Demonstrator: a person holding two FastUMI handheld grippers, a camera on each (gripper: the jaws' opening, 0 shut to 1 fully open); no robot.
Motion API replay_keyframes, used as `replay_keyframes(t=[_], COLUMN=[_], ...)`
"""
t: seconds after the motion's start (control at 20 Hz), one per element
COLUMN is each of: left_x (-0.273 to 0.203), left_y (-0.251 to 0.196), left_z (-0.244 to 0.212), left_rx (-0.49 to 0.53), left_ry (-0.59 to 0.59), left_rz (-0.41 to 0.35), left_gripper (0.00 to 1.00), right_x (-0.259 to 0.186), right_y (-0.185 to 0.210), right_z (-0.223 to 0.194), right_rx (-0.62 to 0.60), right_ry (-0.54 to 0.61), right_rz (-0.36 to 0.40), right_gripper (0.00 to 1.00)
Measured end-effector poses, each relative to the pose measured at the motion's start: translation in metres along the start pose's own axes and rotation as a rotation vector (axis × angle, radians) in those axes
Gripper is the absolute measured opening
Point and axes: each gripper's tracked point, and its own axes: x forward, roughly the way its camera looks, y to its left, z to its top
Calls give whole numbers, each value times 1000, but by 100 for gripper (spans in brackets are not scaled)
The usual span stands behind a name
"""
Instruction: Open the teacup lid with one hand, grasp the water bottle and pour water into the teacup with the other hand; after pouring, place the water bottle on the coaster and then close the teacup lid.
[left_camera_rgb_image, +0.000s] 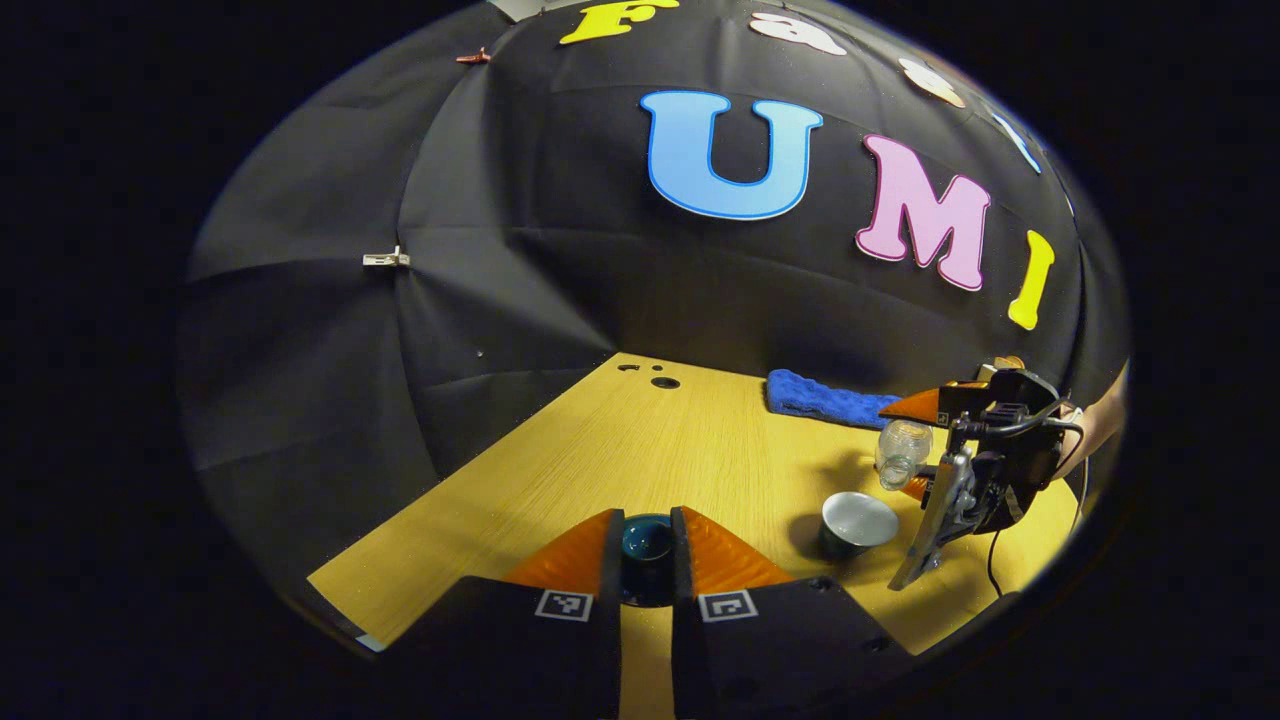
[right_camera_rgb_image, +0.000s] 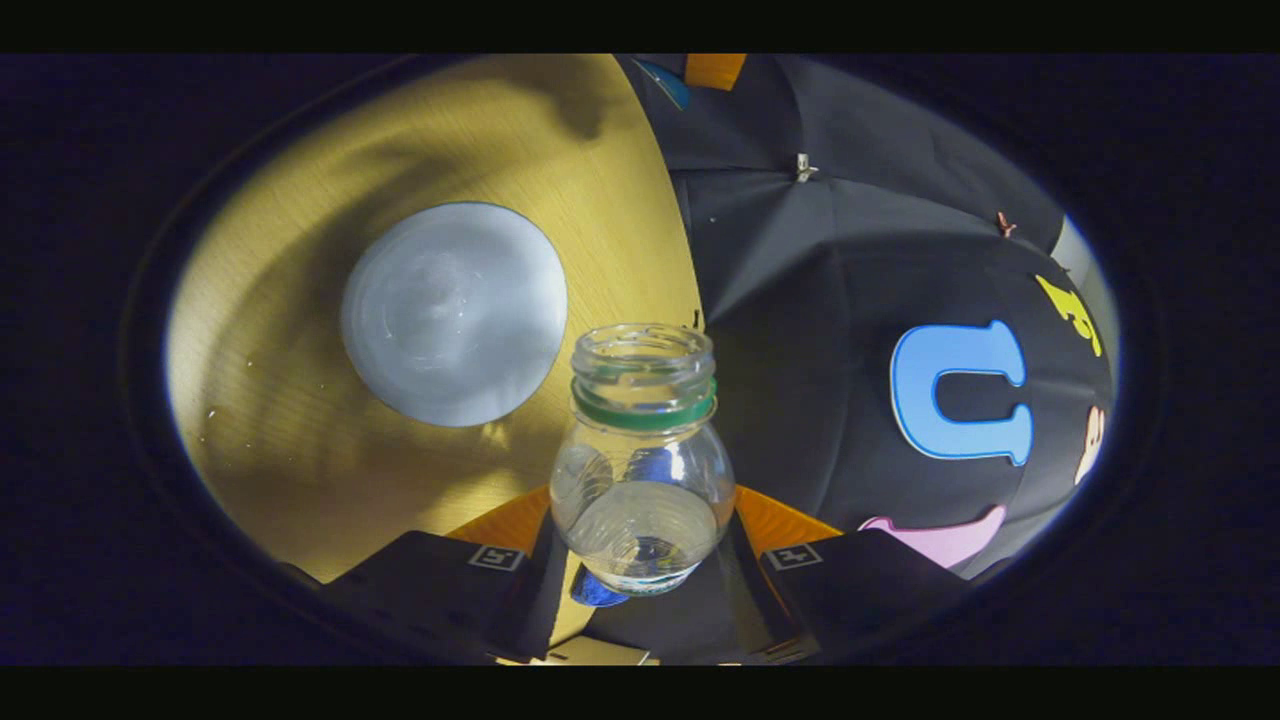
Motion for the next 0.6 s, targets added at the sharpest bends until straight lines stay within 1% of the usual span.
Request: replay_keyframes(t=[0.05,0.45,0.55,0.6], left_x=[0,-3,-4,-3], left_y=[-1,-12,-11,-10], left_z=[-1,-3,-5,-5], left_rx=[5,36,39,40], left_ry=[-1,-6,0,0], left_rz=[-2,-31,-35,-33], left_gripper=[24,24,24,24], right_x=[1,8,11,11], right_y=[0,-6,-3,-4], right_z=[1,2,0,1], right_rx=[-13,-104,-107,-119], right_ry=[-2,-21,-20,-23], right_rz=[0,-15,-9,-15], right_gripper=[72,71,71,67])
